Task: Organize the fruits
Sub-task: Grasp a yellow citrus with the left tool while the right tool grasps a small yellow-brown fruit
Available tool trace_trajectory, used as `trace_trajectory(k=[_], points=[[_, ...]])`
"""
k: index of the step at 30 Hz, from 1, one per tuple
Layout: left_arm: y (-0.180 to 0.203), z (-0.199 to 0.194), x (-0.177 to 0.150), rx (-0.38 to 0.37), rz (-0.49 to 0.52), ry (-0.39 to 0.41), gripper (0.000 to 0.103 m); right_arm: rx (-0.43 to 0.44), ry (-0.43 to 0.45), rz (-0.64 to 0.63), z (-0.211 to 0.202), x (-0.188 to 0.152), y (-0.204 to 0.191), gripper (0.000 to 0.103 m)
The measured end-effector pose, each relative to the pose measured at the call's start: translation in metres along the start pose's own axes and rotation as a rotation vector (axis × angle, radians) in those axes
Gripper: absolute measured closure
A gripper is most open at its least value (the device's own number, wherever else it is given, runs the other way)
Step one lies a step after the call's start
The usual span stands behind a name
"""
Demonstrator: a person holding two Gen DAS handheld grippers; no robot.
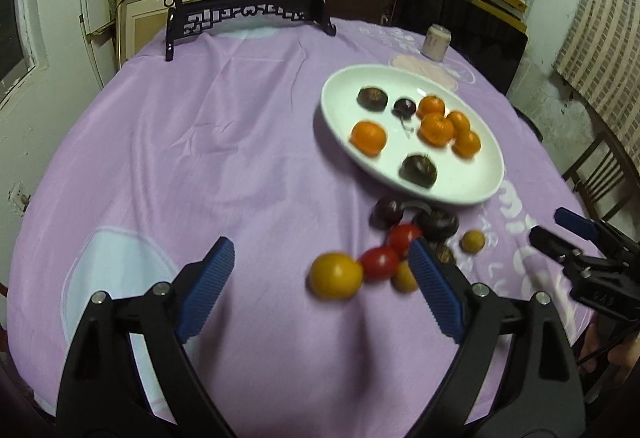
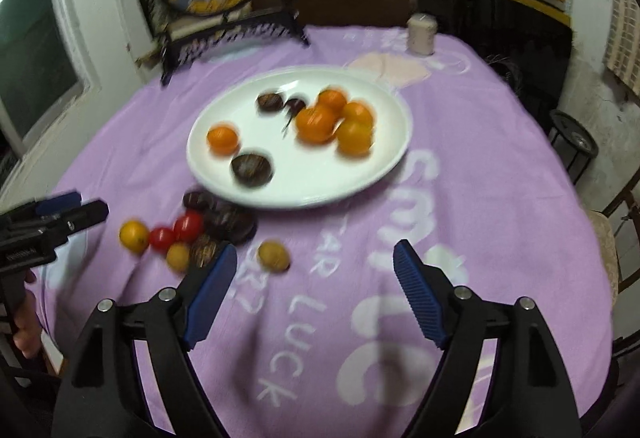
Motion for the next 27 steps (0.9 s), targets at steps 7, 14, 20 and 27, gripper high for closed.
trace_trajectory(k=[7,14,20,27], points=[[-0.006,-0.005,-0.023,0.007,0.014,-0.037,0.013,0.021,-0.016,-0.049,0.032,-0.004,-0.025,0.028],[-0.012,-0.002,-0.029,0.007,-0.005,-0.057,0.013,0.056,-0.079,-0.081,0.058,-0.002,-0.034,0.078],[-0.010,0.012,-0.028,0.007,-0.002,-0.081,0.015,0.046,-0.054,-0.036,0.029,-0.006,-0.015,0.078],[0.000,0.042,-0.029,-0.016,0.030,-0.143,0.050,0.060,-0.069,0.034,0.018,-0.013,0.007,0.078]])
Point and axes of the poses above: each gripper's, at about its wrist camera, not at the fingertips, and z roughly the way its jaws point, y to its right, x to its top, the point moved 2 cm from there along z, roughly the way its jaws point, and after that the axes turned 10 degrees about -x, right-handed, at the moved point
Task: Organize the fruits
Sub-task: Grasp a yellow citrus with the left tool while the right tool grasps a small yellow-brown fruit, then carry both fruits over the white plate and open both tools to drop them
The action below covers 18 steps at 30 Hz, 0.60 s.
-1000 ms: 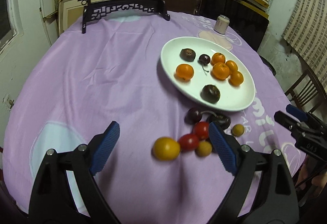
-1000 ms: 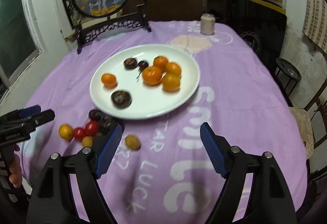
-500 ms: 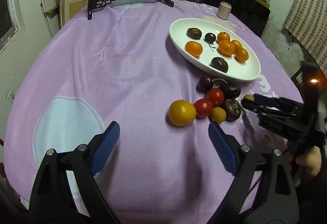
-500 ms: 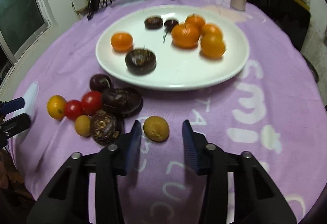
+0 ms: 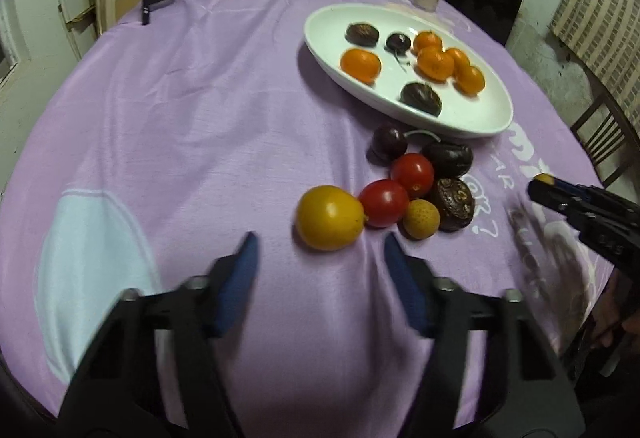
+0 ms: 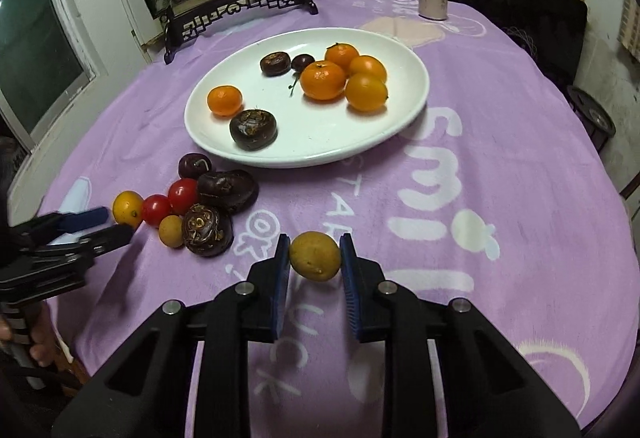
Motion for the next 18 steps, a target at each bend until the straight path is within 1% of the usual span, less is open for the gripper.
trace_trajectory(k=[1,4,7,8,12,18], points=[[-0.001,0.007,0.001,-0.005,-0.005,-0.017,0.057,-0.002,0.004,0.003,-0.002,0.000,0.001,0.078],[0.001,0.013,0.005,0.004,0.010,-0.008,0.058,-0.004,0.014,0.006,-0.006,0.000,0.002,0.078],[0.000,0.015,0.009,-0.022,0.011,0.004,0.058,-0.007,0.015,0.004,-0.008,0.000,0.002,0.078],[-0.002,0.016,0.009,-0.029,0.009,0.009,0.064,-0.006,0.015,0.005,-0.009,-0.001,0.002,0.078],[-0.002,0.014,0.008,-0.047,-0.004,0.012,0.064,-0.001,0.022,0.002,-0.012,-0.001,0.001,0.078],[-0.001,-0.003,0.005,-0.059,-0.017,0.034,0.064,-0.001,0.031,-0.007,-0.015,0.001,-0.004,0.078]])
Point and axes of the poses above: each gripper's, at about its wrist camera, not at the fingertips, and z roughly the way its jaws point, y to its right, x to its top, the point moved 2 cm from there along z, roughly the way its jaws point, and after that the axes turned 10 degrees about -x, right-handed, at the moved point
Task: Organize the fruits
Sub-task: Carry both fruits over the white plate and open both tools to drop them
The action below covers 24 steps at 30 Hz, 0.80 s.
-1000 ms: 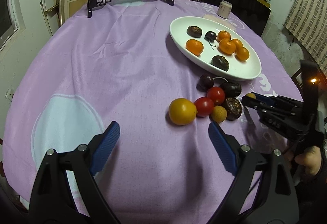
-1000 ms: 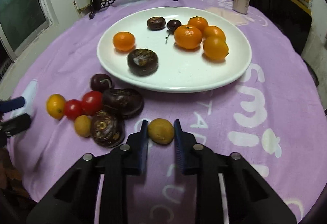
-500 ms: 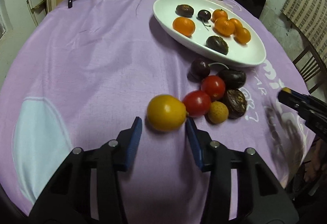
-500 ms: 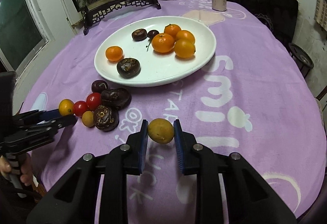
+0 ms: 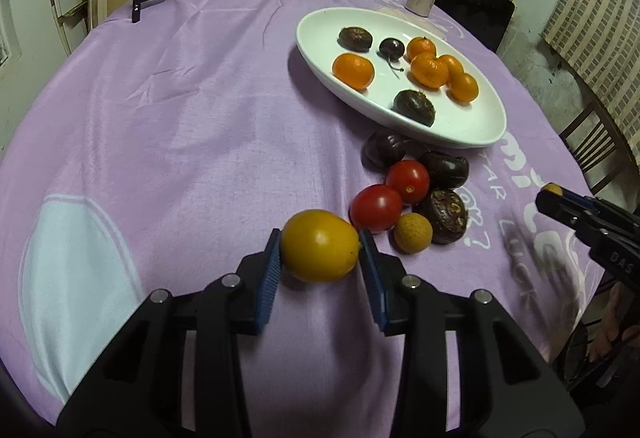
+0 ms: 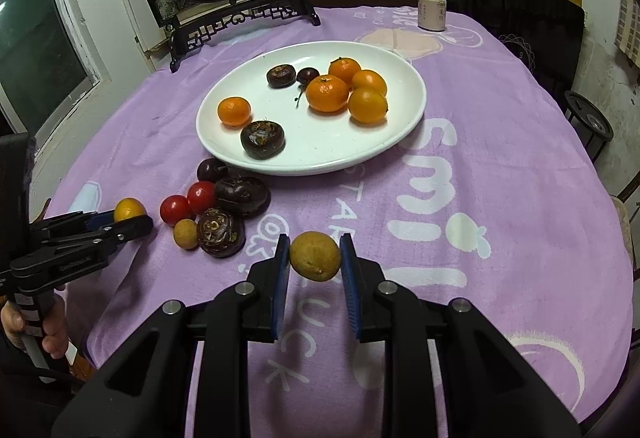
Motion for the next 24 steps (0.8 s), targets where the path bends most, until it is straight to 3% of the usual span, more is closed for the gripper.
trace_trajectory(k=[8,13,19,24], points=[[0.019,-0.023,0.019,-0.009,0.076,0.050,0.064,0.007,0.001,-0.003,0.004,0.007,-0.002,0.078],[0.021,-0.008,0.059,-0.005,0.079,0.032,0.064,0.023,0.003,0.010,0.009,0.016,-0.002,0.078],[0.035,0.023,0.129,0.010,0.100,0.034,0.064,0.012,0.064,-0.027,0.018,0.070,-0.005,0.078],[0.040,0.067,0.175,0.029,0.096,0.005,0.064,-0.031,0.114,-0.053,0.051,0.125,0.002,0.078]])
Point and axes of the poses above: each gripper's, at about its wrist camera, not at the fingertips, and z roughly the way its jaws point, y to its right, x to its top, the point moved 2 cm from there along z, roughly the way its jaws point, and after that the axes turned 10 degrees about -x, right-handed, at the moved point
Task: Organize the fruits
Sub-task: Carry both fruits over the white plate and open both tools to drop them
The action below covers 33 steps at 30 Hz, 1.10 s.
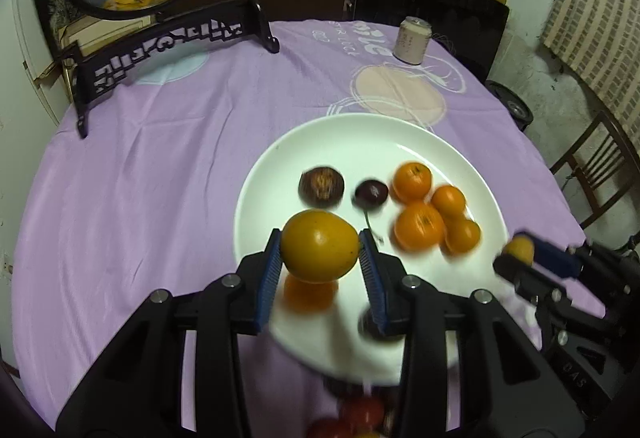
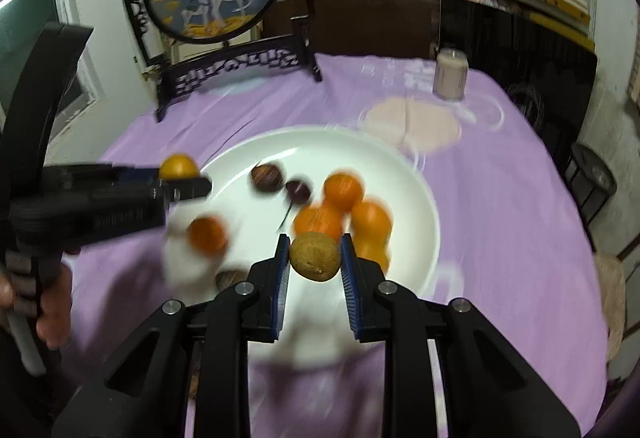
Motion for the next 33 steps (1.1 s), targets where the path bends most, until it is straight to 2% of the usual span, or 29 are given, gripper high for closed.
trace_trajectory(k=[5,9,10,11,12,15,16,18,19,20,21,24,27,33], points=[[-0.010,0.033,0.010,-0.012,-0.028,-0.047,0.064,-0.001,-0.055,0.001,0.045,0.015,0.008,0.078],[-0.014,0.046,0.015,-0.018,-0.035,-0.064,0.063,0.003,-0.057,-0.020,0.055,0.018,0.003,0.077],[-0.015,0.046,0.016,-0.019,-0.043,-0.065,0.059,-0.006,-0.057,-0.033,0.057,0.018,0.001,0.072],[-0.016,0.045,0.017,-0.021,-0.051,-0.064,0.045,-0.025,-0.060,-0.046,0.058,0.019,-0.001,0.052],[-0.017,0.043,0.018,-0.026,-0.059,-0.060,0.039,-0.062,-0.050,-0.057,0.054,0.018,-0.001,0.045],[-0.014,0.019,0.016,-0.026,-0.045,-0.012,0.036,-0.084,-0.036,-0.084,0.033,0.013,-0.002,0.044],[-0.012,0.007,0.011,-0.020,-0.033,0.004,0.033,-0.086,-0.036,-0.090,0.024,0.009,-0.001,0.043],[-0.006,-0.019,-0.004,-0.028,-0.025,0.040,0.021,-0.081,-0.038,-0.091,0.003,-0.006,-0.002,0.026],[-0.004,-0.027,-0.010,-0.034,-0.024,0.055,0.015,-0.070,-0.038,-0.085,-0.009,-0.017,-0.003,0.022],[-0.002,-0.038,-0.021,-0.035,-0.026,0.071,0.012,-0.063,-0.036,-0.079,-0.016,-0.025,-0.003,0.013],[0.000,-0.046,-0.031,-0.032,-0.028,0.082,0.010,-0.057,-0.033,-0.070,-0.024,-0.035,-0.004,0.008],[0.004,-0.062,-0.068,-0.034,-0.026,0.093,0.008,-0.052,-0.041,-0.036,-0.040,-0.060,-0.004,0.008],[-0.003,-0.072,-0.104,-0.004,-0.057,0.082,0.008,-0.036,-0.058,0.012,-0.051,-0.074,0.000,0.008],[-0.020,-0.089,-0.142,0.019,-0.114,0.068,0.008,-0.042,-0.055,0.015,-0.068,-0.087,-0.007,0.008]])
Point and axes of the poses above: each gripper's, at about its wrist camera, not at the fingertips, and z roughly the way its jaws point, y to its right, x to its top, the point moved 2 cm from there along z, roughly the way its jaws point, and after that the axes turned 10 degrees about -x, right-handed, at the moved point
